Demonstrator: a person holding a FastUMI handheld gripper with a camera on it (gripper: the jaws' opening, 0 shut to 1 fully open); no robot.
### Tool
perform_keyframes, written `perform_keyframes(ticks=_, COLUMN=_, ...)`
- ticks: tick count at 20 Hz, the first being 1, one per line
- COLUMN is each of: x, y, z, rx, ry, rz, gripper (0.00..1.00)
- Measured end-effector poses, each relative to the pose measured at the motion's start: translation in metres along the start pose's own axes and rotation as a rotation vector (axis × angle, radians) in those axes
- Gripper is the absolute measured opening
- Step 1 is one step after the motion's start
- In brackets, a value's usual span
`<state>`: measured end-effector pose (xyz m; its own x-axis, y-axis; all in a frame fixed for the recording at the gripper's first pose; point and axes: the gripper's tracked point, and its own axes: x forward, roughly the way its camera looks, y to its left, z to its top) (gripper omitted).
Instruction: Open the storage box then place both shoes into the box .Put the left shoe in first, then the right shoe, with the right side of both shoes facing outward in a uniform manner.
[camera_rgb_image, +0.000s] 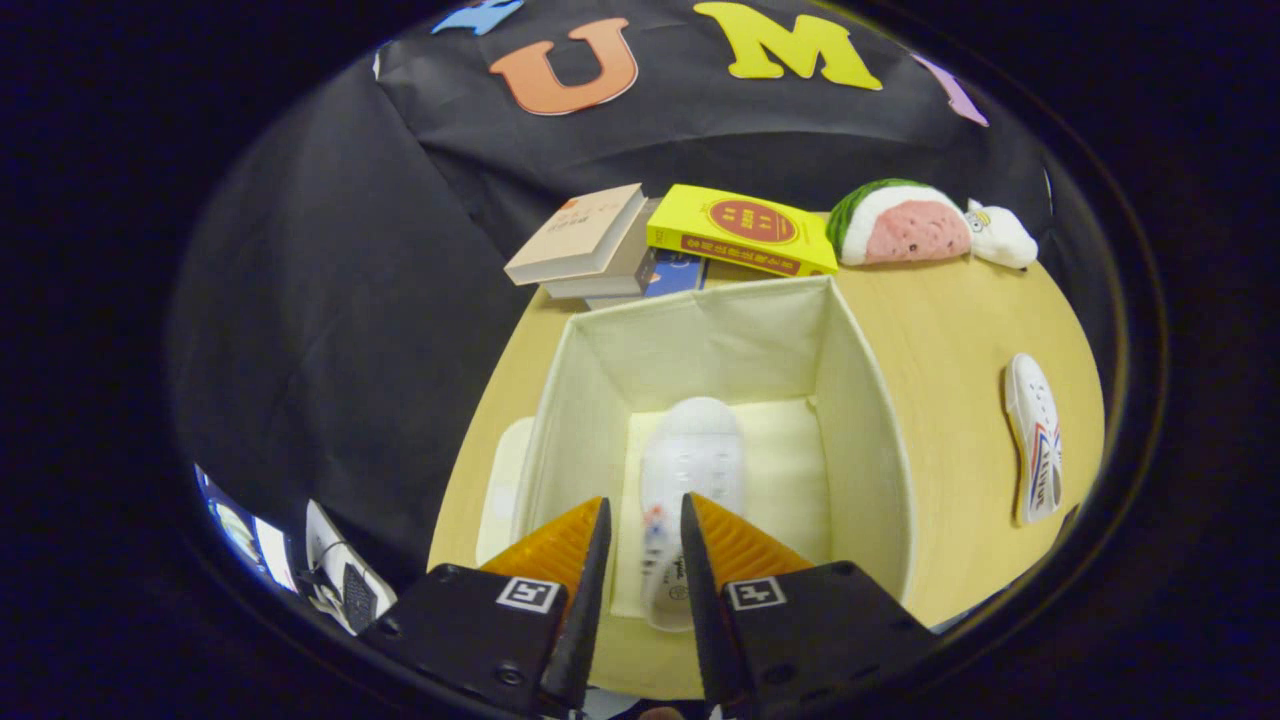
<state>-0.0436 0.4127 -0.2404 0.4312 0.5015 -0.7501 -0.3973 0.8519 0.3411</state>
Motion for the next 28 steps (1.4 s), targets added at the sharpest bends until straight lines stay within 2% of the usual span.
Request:
perform_keyframes(ticks=1, x=-0.004, y=-0.007, z=0.002, rx=-0.010, ry=-0.018, rz=-0.003, gripper=0.52)
perform_keyframes(ticks=2, x=-0.011, y=-0.010, z=0.006, rx=-0.021, ry=-0.041, rz=-0.009, gripper=0.65)
perform_keyframes(ticks=3, x=-0.022, y=-0.013, z=0.008, rx=-0.035, ry=-0.065, rz=-0.016, gripper=0.72)
perform_keyframes(ticks=8, x=-0.079, y=-0.033, z=0.022, rx=-0.101, ry=-0.195, rz=-0.049, gripper=0.90)
perform_keyframes(ticks=13, x=-0.138, y=-0.069, z=0.034, rx=-0.124, ry=-0.296, rz=-0.093, gripper=0.91)
perform_keyframes(ticks=19, x=-0.186, y=-0.157, z=0.038, rx=-0.093, ry=-0.351, rz=-0.179, gripper=0.94)
perform_keyframes(ticks=23, x=-0.195, y=-0.230, z=0.027, rx=-0.074, ry=-0.322, rz=-0.237, gripper=0.97)
perform_keyframes(ticks=28, x=-0.181, y=-0.323, z=0.001, rx=-0.057, ry=-0.242, rz=-0.295, gripper=0.97)
